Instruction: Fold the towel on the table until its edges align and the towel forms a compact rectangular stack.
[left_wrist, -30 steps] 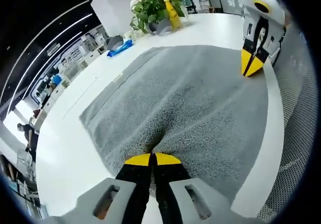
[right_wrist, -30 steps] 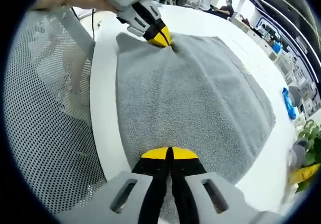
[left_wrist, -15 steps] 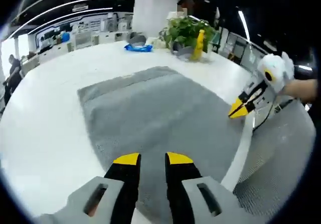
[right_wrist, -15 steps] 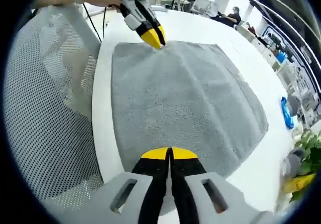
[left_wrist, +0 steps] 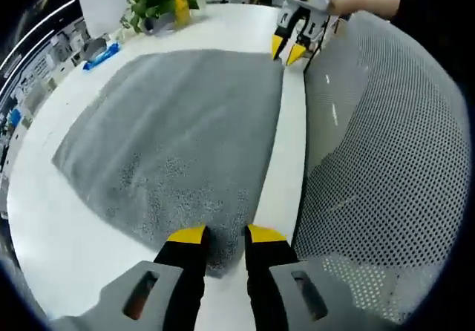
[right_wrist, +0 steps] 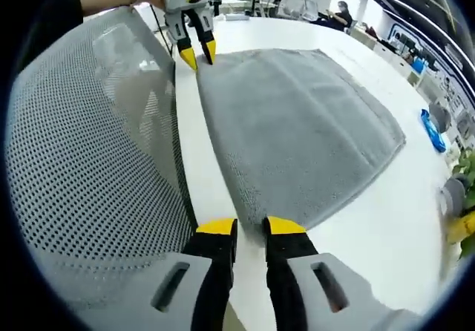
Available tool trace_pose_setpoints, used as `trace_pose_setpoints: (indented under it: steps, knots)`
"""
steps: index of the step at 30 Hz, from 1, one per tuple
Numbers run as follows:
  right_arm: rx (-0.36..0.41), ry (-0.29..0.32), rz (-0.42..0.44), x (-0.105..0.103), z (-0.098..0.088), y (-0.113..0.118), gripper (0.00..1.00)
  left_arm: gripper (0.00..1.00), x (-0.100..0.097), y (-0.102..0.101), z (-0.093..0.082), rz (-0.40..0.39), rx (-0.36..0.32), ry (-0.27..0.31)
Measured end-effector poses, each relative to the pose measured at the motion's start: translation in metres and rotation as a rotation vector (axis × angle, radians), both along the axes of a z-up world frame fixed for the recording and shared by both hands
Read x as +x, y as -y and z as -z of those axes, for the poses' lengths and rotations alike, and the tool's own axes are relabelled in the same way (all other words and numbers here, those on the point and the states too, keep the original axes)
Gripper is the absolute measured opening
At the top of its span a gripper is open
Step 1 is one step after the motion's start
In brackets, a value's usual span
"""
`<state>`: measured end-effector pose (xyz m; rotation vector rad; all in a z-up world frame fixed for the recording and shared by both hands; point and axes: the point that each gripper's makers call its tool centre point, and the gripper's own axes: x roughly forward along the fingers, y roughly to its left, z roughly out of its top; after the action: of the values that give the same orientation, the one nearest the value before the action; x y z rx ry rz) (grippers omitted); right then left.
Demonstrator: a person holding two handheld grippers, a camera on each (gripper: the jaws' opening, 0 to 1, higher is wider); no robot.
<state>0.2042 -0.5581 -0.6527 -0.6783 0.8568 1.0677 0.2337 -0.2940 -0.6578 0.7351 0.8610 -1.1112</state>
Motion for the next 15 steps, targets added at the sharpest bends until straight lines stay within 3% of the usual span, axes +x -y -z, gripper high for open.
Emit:
trace_pose_setpoints:
  steps: [2,7,12,15]
  knots:
    - [-0.012,-0.007,0.003,0.0,0.0046,0.0017,0.11,0.19,0.0006,-0.0011,-0.0011,-0.04,-0.009,-0.016]
    - [-0.061,0.037,-0.018,0.0071,0.0062,0.0029,0.02,0.18,0.0015,-0.002,-0.0007,-0.029,-0.019,0.008]
    - [-0.047,0.031,0.009,0.0084,0.0069,0.0038,0.0,0.1,0.0074,-0.0035,-0.001,-0.037,-0.016,0.027]
    - [-0.019,0.037,0.072,0.0087,0.0047,0.0036,0.0,0.07,0.009,-0.0025,-0.0016,-0.033,-0.01,0.033]
